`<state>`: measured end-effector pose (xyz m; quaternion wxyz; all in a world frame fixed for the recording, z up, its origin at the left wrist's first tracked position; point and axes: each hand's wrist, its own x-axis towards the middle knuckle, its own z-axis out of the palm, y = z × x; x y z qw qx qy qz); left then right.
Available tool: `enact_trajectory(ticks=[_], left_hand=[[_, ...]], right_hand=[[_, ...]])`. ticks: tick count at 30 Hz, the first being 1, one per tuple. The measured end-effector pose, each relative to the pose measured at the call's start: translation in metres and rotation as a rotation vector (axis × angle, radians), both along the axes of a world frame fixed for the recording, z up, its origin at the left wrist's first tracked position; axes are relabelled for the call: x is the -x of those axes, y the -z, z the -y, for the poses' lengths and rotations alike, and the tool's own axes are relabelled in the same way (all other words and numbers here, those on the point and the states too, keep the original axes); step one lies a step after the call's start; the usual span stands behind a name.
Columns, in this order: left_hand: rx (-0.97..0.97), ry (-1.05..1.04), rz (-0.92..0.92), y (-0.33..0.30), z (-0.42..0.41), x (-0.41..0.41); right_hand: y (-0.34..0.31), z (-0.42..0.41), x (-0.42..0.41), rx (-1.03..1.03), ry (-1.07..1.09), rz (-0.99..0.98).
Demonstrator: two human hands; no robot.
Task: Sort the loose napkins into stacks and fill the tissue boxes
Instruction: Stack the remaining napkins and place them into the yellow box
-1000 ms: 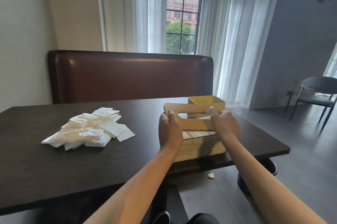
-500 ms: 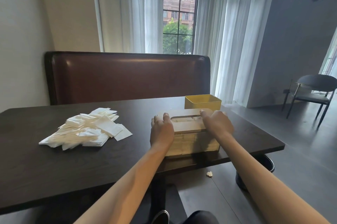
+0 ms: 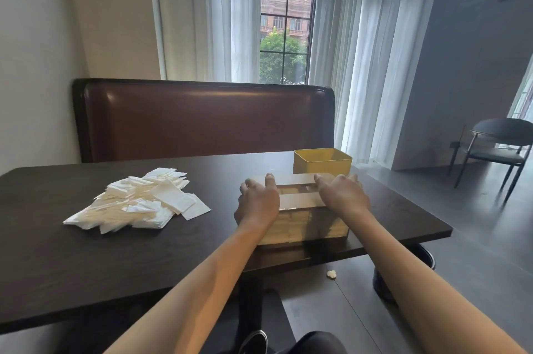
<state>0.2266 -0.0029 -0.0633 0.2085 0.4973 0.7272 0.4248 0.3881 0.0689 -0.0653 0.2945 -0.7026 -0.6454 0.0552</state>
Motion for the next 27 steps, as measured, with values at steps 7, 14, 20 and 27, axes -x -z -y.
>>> enact_trajectory(ticks=[7,14,20,27], left_hand=[[-0.041,0.118,-0.197,-0.010,-0.014,0.002],[-0.048,0.155,-0.248,-0.006,-0.016,0.001],[-0.011,0.164,-0.343,-0.011,-0.017,-0.002],[0.041,0.188,-0.451,-0.009,-0.017,-0.004]], right_hand=[[-0.010,-0.010,-0.005,0.009,-0.318,0.033],[-0.008,-0.012,-0.008,0.128,-0.419,-0.036],[-0.011,-0.010,-0.004,0.117,-0.406,0.049],[-0.011,0.000,-0.002,0.098,-0.389,0.109]])
